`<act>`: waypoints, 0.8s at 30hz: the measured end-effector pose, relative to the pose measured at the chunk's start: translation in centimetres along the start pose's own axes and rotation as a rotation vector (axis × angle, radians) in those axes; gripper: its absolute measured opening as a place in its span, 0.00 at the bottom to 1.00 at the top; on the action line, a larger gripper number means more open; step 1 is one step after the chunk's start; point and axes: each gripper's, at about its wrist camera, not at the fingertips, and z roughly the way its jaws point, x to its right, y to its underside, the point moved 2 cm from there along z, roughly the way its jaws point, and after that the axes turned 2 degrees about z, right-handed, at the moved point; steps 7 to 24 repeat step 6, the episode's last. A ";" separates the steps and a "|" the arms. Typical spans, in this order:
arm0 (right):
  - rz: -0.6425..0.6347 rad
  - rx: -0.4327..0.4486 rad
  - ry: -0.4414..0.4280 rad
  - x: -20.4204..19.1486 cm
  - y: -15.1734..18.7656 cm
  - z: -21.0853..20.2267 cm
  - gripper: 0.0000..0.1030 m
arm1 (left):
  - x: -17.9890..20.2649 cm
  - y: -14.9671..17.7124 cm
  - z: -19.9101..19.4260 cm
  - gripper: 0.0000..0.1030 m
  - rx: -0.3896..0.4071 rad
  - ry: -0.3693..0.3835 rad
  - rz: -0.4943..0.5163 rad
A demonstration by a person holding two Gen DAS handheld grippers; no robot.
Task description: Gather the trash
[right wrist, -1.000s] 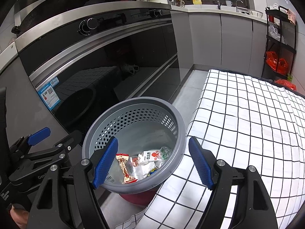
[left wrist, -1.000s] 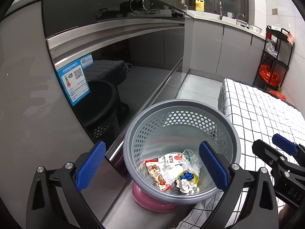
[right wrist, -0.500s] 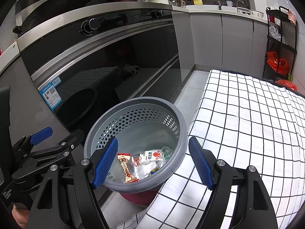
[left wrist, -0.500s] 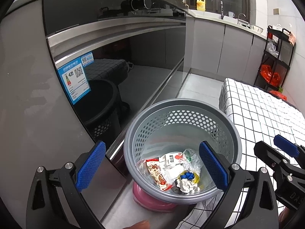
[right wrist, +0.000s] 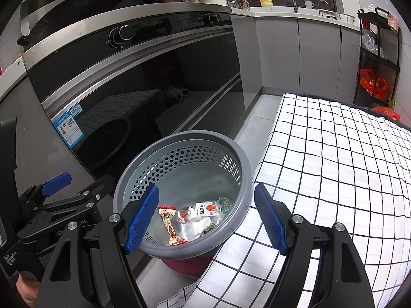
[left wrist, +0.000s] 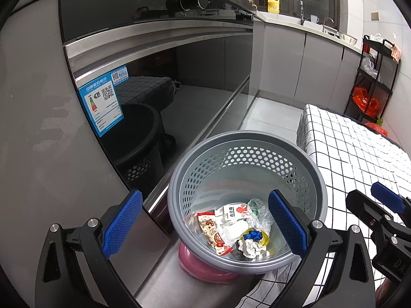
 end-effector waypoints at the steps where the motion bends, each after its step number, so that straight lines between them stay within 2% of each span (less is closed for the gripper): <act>1: 0.001 0.000 0.000 0.0 0.0 0.0 0.71 | 0.0 0.0 0.0 0.94 0.000 0.003 -0.001; 24: 0.000 0.001 -0.001 0.0 0.0 0.0 0.71 | 0.2 0.0 -0.2 0.94 0.004 0.004 0.004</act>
